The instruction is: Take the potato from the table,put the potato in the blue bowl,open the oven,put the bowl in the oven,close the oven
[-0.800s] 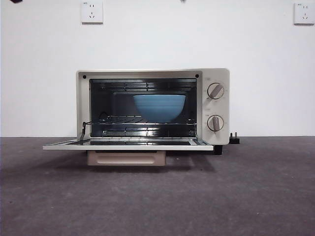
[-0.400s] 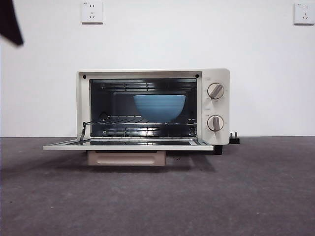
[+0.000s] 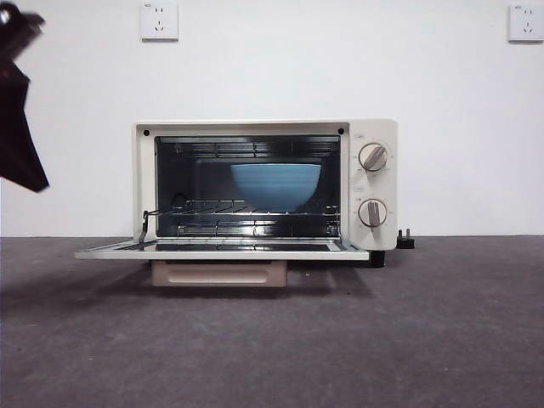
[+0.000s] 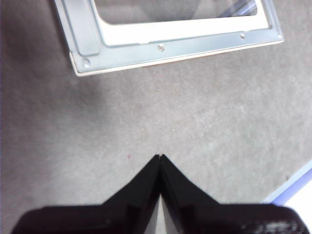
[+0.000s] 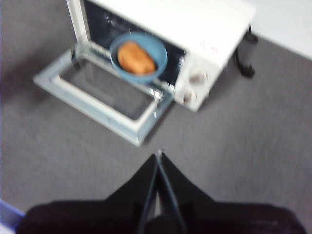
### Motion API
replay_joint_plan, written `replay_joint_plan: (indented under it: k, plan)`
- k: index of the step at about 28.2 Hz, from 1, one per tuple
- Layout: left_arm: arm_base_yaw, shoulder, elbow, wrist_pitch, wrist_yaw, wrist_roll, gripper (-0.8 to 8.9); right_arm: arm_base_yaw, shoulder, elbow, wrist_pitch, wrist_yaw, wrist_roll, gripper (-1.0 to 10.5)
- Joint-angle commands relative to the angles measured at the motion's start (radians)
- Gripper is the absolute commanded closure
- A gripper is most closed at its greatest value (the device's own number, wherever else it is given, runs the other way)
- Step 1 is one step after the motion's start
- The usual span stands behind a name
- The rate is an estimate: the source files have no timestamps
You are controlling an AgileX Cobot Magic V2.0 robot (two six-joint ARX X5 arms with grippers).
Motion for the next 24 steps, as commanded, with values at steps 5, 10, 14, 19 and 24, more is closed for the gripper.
replay_joint_plan:
  k: [5, 10, 14, 19, 24]
  plan:
    - [0.029, 0.152, -0.007, 0.082, 0.098, -0.064, 8.21, 0.0, -0.286, -0.355, 0.203, -0.021, 0.132, 9.6]
    - [0.055, 0.253, -0.007, 0.103, 0.106, -0.067, 8.21, 0.0, -0.445, -0.496, 0.224, -0.047, 0.213, 9.6]
    - [0.097, 0.324, -0.007, 0.145, 0.15, -0.106, 8.21, 0.0, -0.537, -0.537, 0.221, -0.053, 0.256, 9.6]
    - [0.138, 0.404, -0.007, 0.28, 0.173, -0.25, 8.21, 0.0, -0.583, -0.537, 0.234, -0.053, 0.266, 9.6]
    - [0.138, 0.46, -0.007, 0.36, 0.211, -0.331, 8.21, 0.001, -0.582, -0.537, 0.286, -0.078, 0.268, 9.6]
